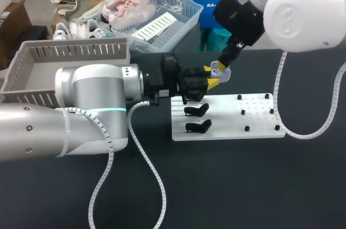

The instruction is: Pick up each earbud case from the left stands, insert the matching earbuds, close the lid, and place the case in the box.

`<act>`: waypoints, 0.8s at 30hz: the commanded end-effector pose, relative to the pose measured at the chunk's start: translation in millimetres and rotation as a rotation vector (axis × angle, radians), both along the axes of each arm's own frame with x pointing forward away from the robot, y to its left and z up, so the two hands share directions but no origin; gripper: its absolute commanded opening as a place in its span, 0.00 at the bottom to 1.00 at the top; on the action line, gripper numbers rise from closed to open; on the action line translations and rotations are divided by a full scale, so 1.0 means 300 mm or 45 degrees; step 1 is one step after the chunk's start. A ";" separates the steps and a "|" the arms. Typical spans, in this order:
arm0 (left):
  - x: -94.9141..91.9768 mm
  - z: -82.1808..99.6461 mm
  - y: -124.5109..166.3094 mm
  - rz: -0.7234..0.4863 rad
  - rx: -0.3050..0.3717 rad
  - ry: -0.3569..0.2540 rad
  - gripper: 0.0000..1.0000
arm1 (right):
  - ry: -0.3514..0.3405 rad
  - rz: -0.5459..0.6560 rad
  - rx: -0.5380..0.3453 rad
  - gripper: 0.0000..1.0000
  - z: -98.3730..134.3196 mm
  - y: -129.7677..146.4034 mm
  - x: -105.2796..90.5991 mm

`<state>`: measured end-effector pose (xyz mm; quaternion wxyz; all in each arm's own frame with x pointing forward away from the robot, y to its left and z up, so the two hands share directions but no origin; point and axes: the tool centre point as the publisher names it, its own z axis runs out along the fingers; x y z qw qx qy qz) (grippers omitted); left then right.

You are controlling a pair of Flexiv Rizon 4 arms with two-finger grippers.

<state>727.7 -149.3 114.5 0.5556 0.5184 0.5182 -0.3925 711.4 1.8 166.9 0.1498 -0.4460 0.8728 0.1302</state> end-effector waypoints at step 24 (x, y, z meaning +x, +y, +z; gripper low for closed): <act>-0.003 -0.002 -0.002 0.008 -0.002 -0.003 0.00 | 0.023 0.013 -0.017 0.00 -0.022 0.022 0.012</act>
